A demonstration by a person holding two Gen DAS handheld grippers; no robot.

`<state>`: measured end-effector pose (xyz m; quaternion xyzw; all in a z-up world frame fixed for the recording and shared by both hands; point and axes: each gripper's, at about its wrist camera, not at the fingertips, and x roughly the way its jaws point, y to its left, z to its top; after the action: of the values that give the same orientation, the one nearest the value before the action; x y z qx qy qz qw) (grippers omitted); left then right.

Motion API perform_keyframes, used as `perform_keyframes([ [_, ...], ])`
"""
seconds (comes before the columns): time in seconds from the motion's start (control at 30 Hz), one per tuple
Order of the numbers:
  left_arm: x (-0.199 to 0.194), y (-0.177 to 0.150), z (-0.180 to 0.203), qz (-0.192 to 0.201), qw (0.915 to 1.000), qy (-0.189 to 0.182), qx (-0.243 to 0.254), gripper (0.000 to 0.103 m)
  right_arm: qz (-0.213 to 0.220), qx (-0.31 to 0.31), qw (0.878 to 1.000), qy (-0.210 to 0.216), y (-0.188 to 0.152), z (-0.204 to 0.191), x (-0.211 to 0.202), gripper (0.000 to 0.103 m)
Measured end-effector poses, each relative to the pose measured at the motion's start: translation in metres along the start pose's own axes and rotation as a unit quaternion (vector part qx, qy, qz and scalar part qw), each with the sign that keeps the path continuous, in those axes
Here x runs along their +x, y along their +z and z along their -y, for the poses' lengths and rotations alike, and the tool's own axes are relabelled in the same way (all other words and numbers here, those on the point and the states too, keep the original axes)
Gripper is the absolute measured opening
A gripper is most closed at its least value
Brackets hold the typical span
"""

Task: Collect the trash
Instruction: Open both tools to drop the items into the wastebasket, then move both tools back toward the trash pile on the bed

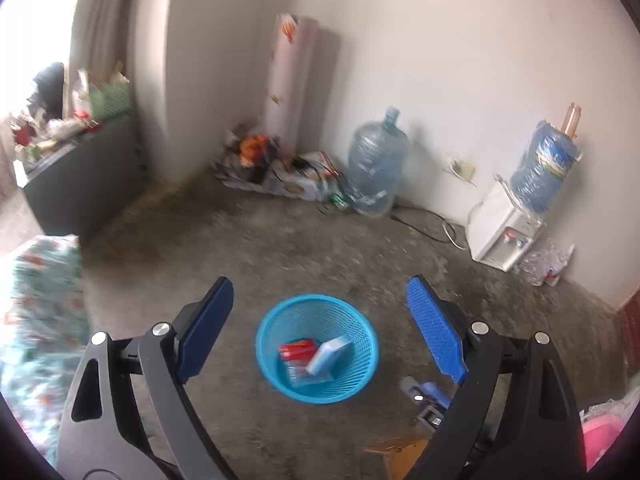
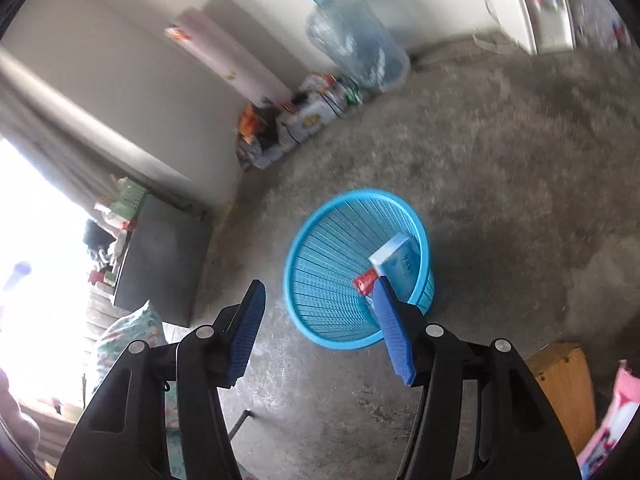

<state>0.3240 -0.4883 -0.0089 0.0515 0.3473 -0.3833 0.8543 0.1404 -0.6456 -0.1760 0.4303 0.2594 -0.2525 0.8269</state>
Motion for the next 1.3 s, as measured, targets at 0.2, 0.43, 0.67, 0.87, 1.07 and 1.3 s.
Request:
perform_keyframes([
  [0.2, -0.115, 0.003, -0.013, 0.056, 0.9983, -0.007, 0.013, 0.085, 0.067, -0.103, 0.992, 0.021, -0.015, -0.077, -0.079, 0.071],
  [0.43, -0.249, -0.025, -0.043, 0.118, 0.9921, 0.036, 0.019, 0.085, 0.122, -0.196, 0.972, 0.042, -0.050, -0.142, -0.148, 0.088],
  [0.67, -0.352, -0.069, -0.096, 0.165, 0.9828, 0.078, -0.025, 0.085, 0.128, -0.255, 0.956, 0.062, -0.084, -0.182, -0.191, 0.092],
  [0.87, -0.418, -0.106, -0.132, 0.191, 0.9729, 0.118, -0.057, 0.085, 0.136, -0.290, 0.944, 0.081, -0.111, -0.214, -0.218, 0.094],
  [1.07, -0.463, -0.140, -0.155, 0.204, 0.9655, 0.135, -0.090, 0.085, 0.130, -0.312, 0.934, 0.111, -0.133, -0.236, -0.239, 0.095],
  [1.3, -0.481, -0.164, -0.168, 0.211, 0.9604, 0.161, -0.085, 0.085, 0.107, -0.324, 0.928, 0.149, -0.151, -0.250, -0.252, 0.095],
])
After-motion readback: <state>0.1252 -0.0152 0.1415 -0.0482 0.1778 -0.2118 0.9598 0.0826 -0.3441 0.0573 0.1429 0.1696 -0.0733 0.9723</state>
